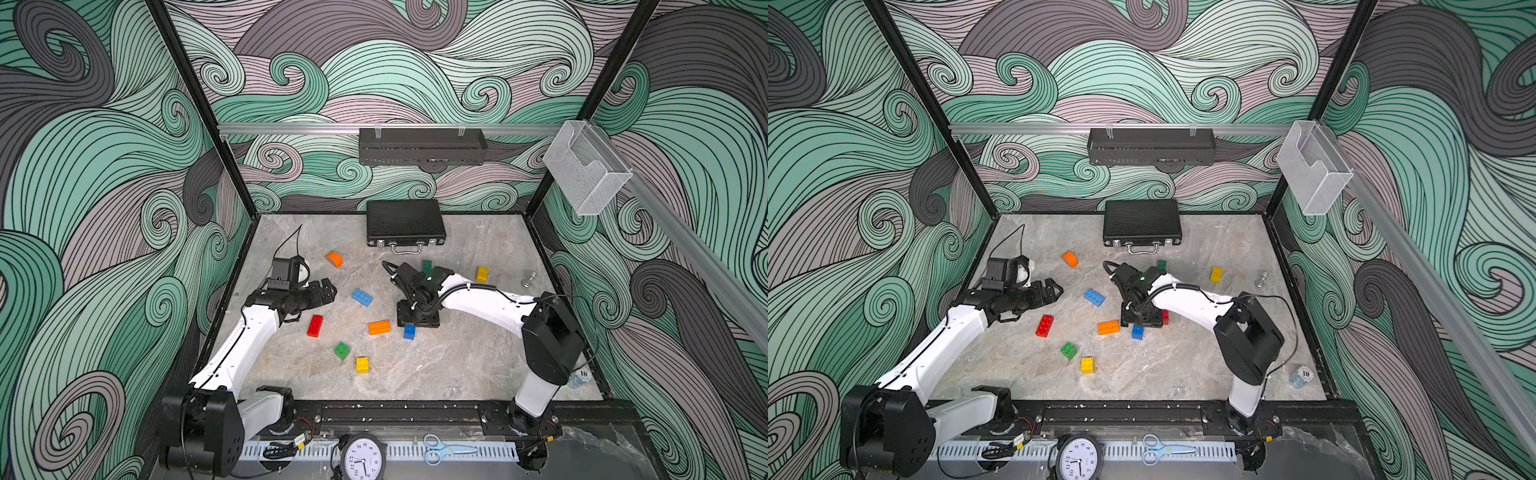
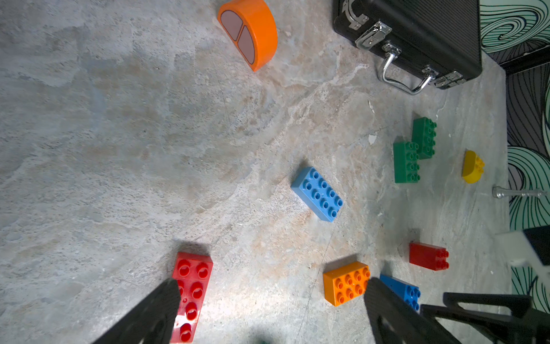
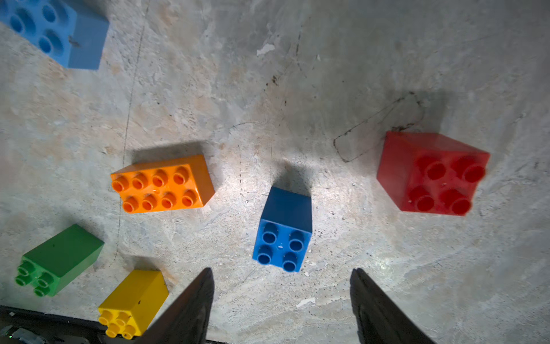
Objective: Assemble an ice cream with lego
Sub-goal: Pick up the lego brick from the center of the board.
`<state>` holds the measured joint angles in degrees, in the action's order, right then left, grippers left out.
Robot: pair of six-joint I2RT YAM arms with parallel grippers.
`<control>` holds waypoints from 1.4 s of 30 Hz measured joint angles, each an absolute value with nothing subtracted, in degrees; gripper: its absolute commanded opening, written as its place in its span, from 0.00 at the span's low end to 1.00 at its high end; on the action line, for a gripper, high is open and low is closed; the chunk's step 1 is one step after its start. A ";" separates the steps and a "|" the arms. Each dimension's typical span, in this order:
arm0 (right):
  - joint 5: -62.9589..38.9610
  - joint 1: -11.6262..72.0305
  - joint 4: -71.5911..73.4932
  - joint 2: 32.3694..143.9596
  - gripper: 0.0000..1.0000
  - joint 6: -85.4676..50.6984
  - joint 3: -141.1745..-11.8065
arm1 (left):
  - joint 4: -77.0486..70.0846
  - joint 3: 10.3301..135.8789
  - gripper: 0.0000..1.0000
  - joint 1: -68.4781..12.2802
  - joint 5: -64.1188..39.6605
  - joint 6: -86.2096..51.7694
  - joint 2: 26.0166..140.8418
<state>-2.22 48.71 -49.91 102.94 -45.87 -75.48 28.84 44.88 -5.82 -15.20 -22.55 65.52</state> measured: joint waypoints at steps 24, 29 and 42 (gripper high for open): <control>-2.57 48.95 -50.24 110.93 0.32 -46.96 -77.30 | 29.58 44.88 0.97 -6.15 -15.94 -22.57 66.43; -2.39 48.95 -50.63 110.76 0.28 -46.74 -77.38 | 29.58 44.88 0.97 -6.15 -16.10 -22.57 66.81; -1.06 45.60 -58.39 100.92 0.25 -38.06 -81.45 | 27.62 45.34 0.97 -10.20 -19.68 -22.68 71.53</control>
<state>-1.06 45.60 -58.39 100.92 -38.06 -81.45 27.62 45.34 -10.20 -19.68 -22.68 71.53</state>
